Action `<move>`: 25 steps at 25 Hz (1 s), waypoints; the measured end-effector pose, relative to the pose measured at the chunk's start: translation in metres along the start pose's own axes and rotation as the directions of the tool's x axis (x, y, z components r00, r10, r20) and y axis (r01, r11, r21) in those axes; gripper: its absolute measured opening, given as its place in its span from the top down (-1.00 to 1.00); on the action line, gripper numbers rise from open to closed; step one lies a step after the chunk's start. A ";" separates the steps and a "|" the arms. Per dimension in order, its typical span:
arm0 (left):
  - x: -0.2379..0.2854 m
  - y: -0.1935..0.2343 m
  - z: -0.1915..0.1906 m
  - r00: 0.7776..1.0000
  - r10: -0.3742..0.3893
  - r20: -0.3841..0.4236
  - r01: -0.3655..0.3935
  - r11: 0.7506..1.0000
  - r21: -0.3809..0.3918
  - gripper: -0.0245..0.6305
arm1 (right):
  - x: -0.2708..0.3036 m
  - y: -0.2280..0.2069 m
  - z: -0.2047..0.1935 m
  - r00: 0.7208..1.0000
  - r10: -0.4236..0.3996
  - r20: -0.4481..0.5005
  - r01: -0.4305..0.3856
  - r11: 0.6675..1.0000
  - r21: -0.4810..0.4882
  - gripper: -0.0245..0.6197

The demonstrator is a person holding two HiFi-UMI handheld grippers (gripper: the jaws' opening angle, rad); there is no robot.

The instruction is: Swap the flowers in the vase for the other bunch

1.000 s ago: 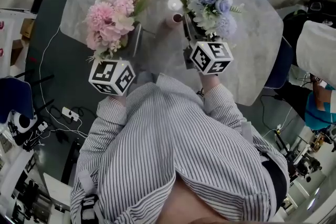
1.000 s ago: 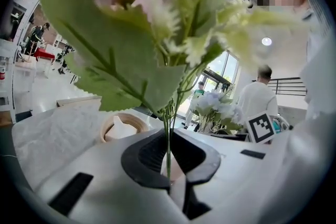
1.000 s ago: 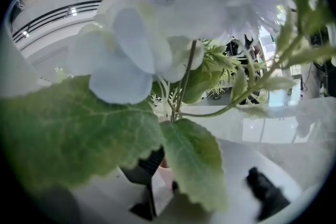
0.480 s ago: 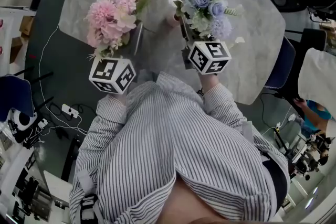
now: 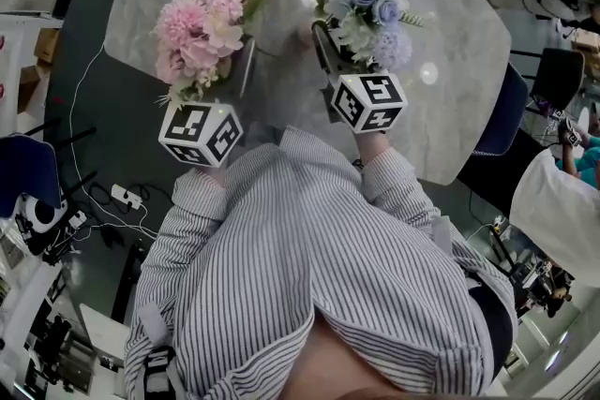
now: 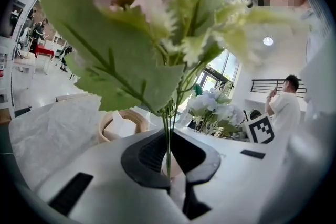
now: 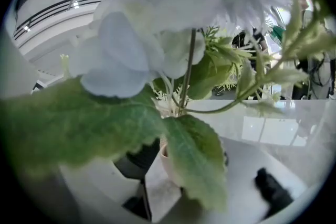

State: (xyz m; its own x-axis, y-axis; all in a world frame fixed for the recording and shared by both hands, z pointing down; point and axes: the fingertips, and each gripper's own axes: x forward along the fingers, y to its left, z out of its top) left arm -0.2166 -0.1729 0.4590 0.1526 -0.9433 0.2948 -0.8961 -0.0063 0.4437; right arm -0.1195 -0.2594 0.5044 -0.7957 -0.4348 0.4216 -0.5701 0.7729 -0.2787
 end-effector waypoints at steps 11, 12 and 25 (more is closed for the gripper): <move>-0.001 -0.002 -0.001 1.000 -0.020 -0.001 0.020 1.000 0.006 0.85 | -0.002 0.006 -0.011 1.000 0.003 -0.027 -0.003 1.000 0.014 0.41; -0.001 -0.004 -0.002 1.000 -0.022 0.000 0.022 1.000 0.008 0.84 | -0.004 0.005 -0.012 1.000 -0.001 -0.026 0.001 1.000 0.015 0.41; -0.005 -0.022 0.008 0.994 -0.106 0.000 0.106 0.994 0.040 0.85 | -0.040 0.002 -0.004 0.996 -0.085 0.031 0.083 0.995 0.049 0.41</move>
State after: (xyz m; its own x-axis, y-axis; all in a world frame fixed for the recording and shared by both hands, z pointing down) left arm -0.2005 -0.1710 0.4412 0.2464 -0.9373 0.2464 -0.8911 -0.1191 0.4380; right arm -0.0883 -0.2386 0.4908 -0.7505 -0.5131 0.4164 -0.6437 0.7104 -0.2846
